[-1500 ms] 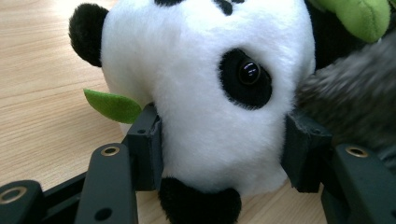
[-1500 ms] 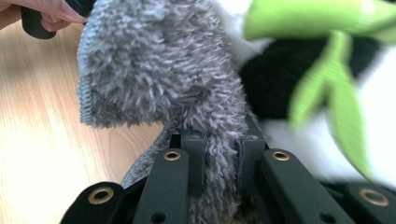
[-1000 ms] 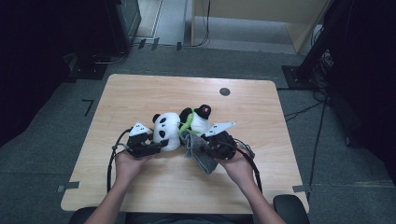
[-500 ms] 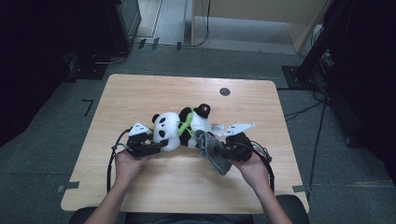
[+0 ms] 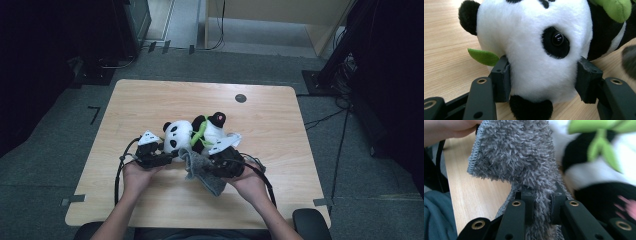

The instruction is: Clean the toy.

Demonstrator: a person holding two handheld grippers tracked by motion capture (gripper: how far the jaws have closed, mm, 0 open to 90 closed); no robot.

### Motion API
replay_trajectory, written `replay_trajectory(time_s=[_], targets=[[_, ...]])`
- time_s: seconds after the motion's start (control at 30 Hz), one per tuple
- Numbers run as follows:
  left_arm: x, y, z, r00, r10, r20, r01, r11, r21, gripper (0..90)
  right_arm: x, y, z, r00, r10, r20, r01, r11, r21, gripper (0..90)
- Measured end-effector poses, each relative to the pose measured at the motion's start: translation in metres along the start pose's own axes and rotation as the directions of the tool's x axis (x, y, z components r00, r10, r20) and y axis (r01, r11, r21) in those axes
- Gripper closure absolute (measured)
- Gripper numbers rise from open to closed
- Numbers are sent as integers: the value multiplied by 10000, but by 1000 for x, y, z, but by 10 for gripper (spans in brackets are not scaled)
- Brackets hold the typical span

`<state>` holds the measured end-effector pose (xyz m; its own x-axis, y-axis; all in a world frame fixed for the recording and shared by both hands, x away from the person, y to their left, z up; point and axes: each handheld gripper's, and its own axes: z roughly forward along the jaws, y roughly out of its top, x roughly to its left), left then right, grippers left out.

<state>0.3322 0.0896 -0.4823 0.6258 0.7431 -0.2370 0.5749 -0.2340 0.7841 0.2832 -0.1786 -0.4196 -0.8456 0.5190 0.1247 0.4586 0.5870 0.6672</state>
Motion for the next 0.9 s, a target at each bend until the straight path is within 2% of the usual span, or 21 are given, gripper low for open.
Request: replay_trajectory(time_s=[0.03,0.07,0.13,0.17,0.3,0.37,0.43,0.5,0.73,0.83,0.9], targets=[[0,0,0,10000,14,-1,-14,10000,6,395,3,4,13,9997,-107,-218,114,9995,298,790],[0,0,0,10000,7,11,-7,10000,4,395,3,4,13,9997,-107,-218,114,9995,298,790],[1,0,0,10000,-19,33,19,10000,12,395,5,6,28,9989,-274,-377,298,9975,645,790],[1,0,0,10000,-38,42,38,10000,3,395,5,6,28,9989,-274,-377,298,9975,645,790],[1,1,-1,9999,-92,47,92,10000,-13,395,2,8,48,9981,-416,-443,465,9923,1144,790],[1,1,-1,9999,-105,45,105,9999,-15,395,1,12,59,9980,-471,-419,522,9901,1306,790],[1,1,-1,9999,-105,39,105,9999,-13,395,0,14,62,9982,-459,-389,507,9898,1332,791],[1,1,-1,9999,-96,30,96,10000,-11,396,-2,23,71,9984,-464,-332,504,9901,1311,790],[0,0,-1,10000,-80,-38,80,10000,-44,399,-7,36,83,9990,-438,59,427,9915,1228,790],[0,0,0,10000,-63,-32,63,10000,-46,400,-10,36,83,9988,-437,206,408,9916,1224,789],[0,0,-1,10000,-2,-33,2,10000,-9,400,-10,35,80,9969,-619,481,553,9902,1282,789]])
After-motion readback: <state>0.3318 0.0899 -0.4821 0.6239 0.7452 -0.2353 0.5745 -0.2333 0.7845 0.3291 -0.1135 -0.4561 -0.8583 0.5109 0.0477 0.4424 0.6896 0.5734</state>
